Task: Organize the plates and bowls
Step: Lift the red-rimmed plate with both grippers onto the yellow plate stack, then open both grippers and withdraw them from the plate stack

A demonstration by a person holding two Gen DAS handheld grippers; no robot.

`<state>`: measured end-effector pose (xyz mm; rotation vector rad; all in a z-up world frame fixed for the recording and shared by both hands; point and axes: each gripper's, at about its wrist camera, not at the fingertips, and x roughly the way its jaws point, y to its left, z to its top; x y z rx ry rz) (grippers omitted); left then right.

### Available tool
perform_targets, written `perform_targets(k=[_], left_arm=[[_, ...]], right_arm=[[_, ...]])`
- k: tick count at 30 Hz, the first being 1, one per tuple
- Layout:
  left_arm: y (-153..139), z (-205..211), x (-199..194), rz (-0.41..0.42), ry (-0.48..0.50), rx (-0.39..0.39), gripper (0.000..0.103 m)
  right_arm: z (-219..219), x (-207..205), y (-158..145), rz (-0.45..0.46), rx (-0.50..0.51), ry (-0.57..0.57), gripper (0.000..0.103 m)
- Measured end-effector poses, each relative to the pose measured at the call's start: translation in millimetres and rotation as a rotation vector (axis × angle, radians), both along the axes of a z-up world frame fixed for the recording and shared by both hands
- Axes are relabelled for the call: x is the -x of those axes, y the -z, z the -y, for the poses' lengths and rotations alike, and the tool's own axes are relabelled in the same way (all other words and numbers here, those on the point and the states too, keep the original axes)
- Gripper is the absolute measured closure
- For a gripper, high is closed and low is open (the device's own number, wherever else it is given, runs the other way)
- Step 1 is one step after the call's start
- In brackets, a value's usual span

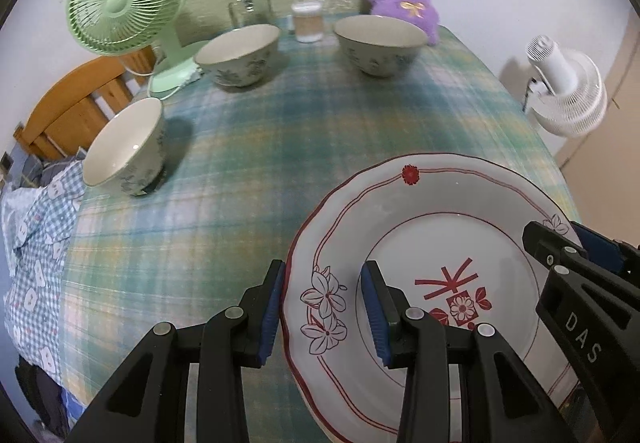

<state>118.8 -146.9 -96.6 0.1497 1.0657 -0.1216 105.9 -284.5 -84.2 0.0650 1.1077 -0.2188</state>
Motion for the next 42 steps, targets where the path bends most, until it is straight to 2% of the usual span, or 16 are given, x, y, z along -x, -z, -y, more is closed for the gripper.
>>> perform_targets(k=[10, 12, 24, 29, 33, 37, 40, 42], left_arm=[[18.1, 13.3, 18.8, -0.027, 0.055, -0.033, 0.065], [18.3, 15.2, 20.6, -0.010, 0.064, -0.051, 0.065], [20.9, 19.1, 24.5, 0.011, 0.062, -0.080, 0.064], [21.9, 22.2, 25.5, 0.009, 0.066, -0.082, 0.054], [22.6, 23.3, 24.9, 0.007, 0.068, -0.084, 0.052], [21.1, 22.1, 21.2, -0.014, 0.079, -0.053, 0.045], [19.8, 19.7, 18.6, -0.038, 0.079, -0.024, 0.040], [16.0, 17.2, 16.0, -0.048, 0.078, 0.002, 0.033]], right_arm=[[13.4, 22.4, 21.1, -0.036, -0.018, 0.047, 0.064], [13.1, 24.4, 23.9, -0.040, -0.019, 0.051, 0.064], [9.1, 25.8, 24.3, -0.038, 0.023, 0.030, 0.064], [5.6, 25.9, 25.7, -0.041, 0.035, 0.008, 0.064], [4.5, 25.2, 25.8, -0.044, 0.046, -0.002, 0.064], [8.8, 21.9, 24.9, -0.060, 0.025, -0.005, 0.064], [12.2, 16.9, 22.8, -0.071, -0.010, -0.022, 0.055], [13.3, 13.4, 17.6, -0.060, -0.031, -0.040, 0.032]])
